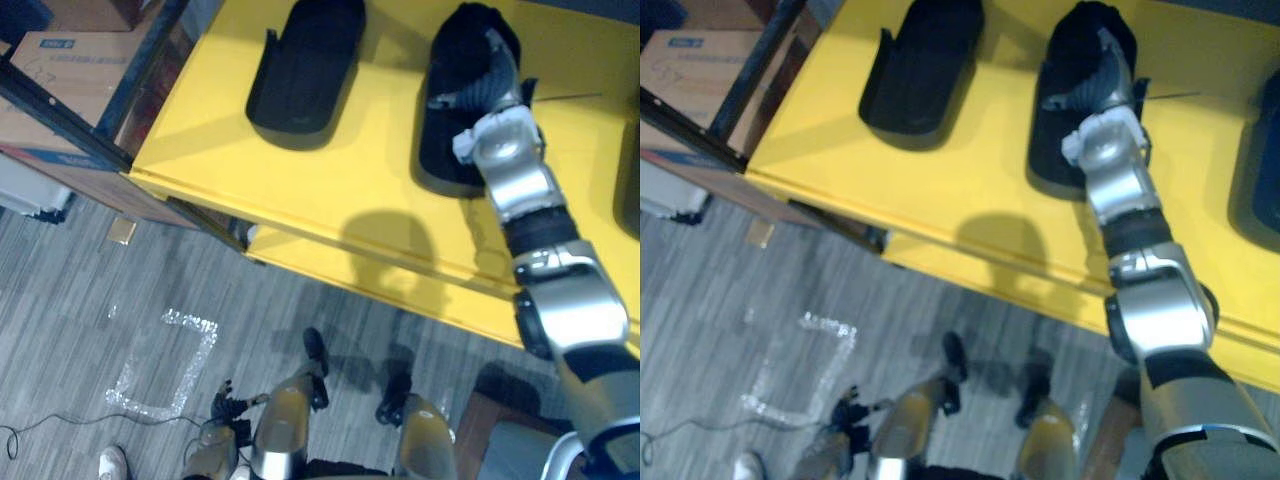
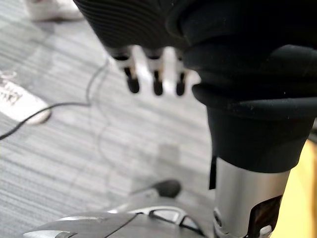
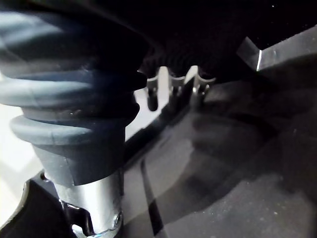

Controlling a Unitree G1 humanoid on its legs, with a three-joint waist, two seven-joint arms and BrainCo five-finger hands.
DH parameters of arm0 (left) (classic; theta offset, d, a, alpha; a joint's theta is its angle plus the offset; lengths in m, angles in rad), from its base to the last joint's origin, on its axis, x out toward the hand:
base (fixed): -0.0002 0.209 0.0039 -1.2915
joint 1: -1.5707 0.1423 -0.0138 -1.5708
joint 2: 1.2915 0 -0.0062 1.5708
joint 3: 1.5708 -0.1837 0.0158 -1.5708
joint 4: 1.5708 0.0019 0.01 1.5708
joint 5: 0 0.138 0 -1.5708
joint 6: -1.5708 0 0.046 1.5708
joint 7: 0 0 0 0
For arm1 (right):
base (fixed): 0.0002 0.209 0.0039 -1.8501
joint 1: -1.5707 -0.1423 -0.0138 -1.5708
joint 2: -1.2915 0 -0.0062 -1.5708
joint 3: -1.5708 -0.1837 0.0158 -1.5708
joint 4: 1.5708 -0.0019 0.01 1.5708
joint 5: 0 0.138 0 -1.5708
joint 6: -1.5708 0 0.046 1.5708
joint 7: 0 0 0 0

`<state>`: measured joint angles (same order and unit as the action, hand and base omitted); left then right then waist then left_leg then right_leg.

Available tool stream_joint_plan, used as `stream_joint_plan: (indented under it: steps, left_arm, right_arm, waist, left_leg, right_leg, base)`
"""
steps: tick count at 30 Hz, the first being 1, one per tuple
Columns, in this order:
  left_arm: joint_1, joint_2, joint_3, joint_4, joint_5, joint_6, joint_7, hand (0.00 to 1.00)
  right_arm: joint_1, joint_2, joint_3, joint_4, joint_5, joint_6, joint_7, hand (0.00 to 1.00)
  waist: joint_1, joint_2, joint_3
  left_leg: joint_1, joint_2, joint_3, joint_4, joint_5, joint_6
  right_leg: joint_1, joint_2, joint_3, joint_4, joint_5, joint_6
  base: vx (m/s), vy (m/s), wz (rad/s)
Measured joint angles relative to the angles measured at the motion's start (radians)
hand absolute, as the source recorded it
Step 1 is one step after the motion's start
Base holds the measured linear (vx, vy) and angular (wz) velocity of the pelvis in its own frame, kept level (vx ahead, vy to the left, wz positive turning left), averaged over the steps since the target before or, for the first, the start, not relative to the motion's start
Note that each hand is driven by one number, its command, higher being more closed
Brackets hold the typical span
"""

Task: Walk over and take plastic housings, then place them on the shelf

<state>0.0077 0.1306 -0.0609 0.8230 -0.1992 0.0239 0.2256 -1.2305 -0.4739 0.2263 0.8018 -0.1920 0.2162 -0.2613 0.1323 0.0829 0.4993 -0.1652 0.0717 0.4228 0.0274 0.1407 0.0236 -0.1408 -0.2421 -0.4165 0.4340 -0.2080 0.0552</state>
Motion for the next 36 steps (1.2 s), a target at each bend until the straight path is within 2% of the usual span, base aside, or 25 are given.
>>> stream_joint_plan:
  steps: [10, 17, 23, 26, 29, 30, 34, 36]
  left_arm:
    - [0.0, 0.001, -0.002, -0.005, 0.0, 0.001, -0.002, 0.0]
    - [0.001, 0.001, -0.002, -0.008, -0.001, 0.001, -0.001, 0.0]
    - [0.001, 0.001, -0.002, -0.01, -0.001, 0.001, -0.001, 0.0]
    - [0.001, 0.001, -0.002, -0.01, -0.001, 0.001, -0.001, 0.0]
    - [0.001, 0.001, -0.002, -0.01, 0.0, 0.001, -0.001, 0.0]
    - [0.002, 0.0, -0.003, -0.01, 0.0, 0.001, -0.001, 0.0]
    - [0.01, -0.002, -0.003, -0.013, 0.0, 0.0, -0.002, 0.0]
    - [0.012, -0.002, -0.003, -0.011, 0.0, 0.0, -0.003, 0.0]
  right_arm:
    - [0.0, 0.0, -0.01, 0.019, -0.001, 0.003, -0.039, 0.0]
    - [-0.002, 0.0, -0.012, 0.025, 0.0, 0.037, -0.087, 0.0]
    - [-0.002, -0.001, -0.028, 0.03, 0.0, 0.035, -0.089, 0.0]
    - [-0.002, -0.001, -0.028, 0.037, 0.0, 0.007, -0.089, 0.0]
    - [-0.002, 0.0, -0.027, 0.034, -0.004, -0.061, -0.103, 0.0]
    - [-0.002, 0.002, -0.027, 0.027, -0.026, -0.093, -0.139, 0.0]
    - [-0.001, 0.002, -0.028, -0.072, -0.122, -0.132, -0.229, 0.0]
    - [-0.001, 0.002, -0.027, -0.147, -0.174, -0.133, -0.248, 0.0]
  waist:
    - [0.001, 0.0, 0.0]
    - [0.001, 0.0, 0.0]
    - [0.001, 0.0, 0.0]
    - [0.001, 0.0, 0.0]
    - [0.001, 0.001, 0.0]
    - [0.001, 0.002, 0.001]
    - [-0.005, 0.004, 0.0]
    - [-0.008, 0.003, -0.003]
  left_leg:
    - [0.006, -0.001, 0.003, -0.004, 0.001, -0.002]
    - [0.007, -0.001, 0.003, -0.004, 0.002, -0.002]
    - [0.007, -0.001, 0.003, -0.004, 0.002, -0.002]
    - [0.007, -0.001, 0.003, -0.005, 0.002, -0.002]
    - [0.011, -0.002, 0.003, -0.01, 0.004, -0.004]
    - [0.027, -0.005, 0.003, -0.023, 0.009, -0.005]
    - [0.067, -0.009, 0.003, -0.055, 0.012, -0.01]
    - [0.089, -0.012, 0.003, -0.081, 0.017, -0.015]
  right_leg:
    - [0.003, 0.0, 0.003, 0.0, 0.0, 0.0]
    - [0.003, 0.0, 0.003, 0.0, 0.0, 0.0]
    - [0.003, 0.0, 0.003, 0.0, 0.0, 0.0]
    - [0.003, 0.0, 0.003, 0.0, 0.0, 0.0]
    - [0.006, 0.0, 0.002, -0.002, 0.0, 0.0]
    - [0.02, 0.001, 0.0, -0.008, 0.001, 0.002]
    - [0.059, 0.01, -0.001, -0.037, 0.006, 0.009]
    - [0.077, 0.015, -0.004, -0.056, 0.009, 0.013]
  base:
    - [0.0, 0.0, 0.0]
    - [0.0, 0.0, 0.0]
    - [0.0, 0.0, 0.0]
    - [0.0, 0.0, 0.0]
    - [0.0, 0.0, 0.0]
    - [0.0, 0.0, 0.0]
    - [0.04, 0.003, -0.01]
    - [0.06, 0.006, -0.01]
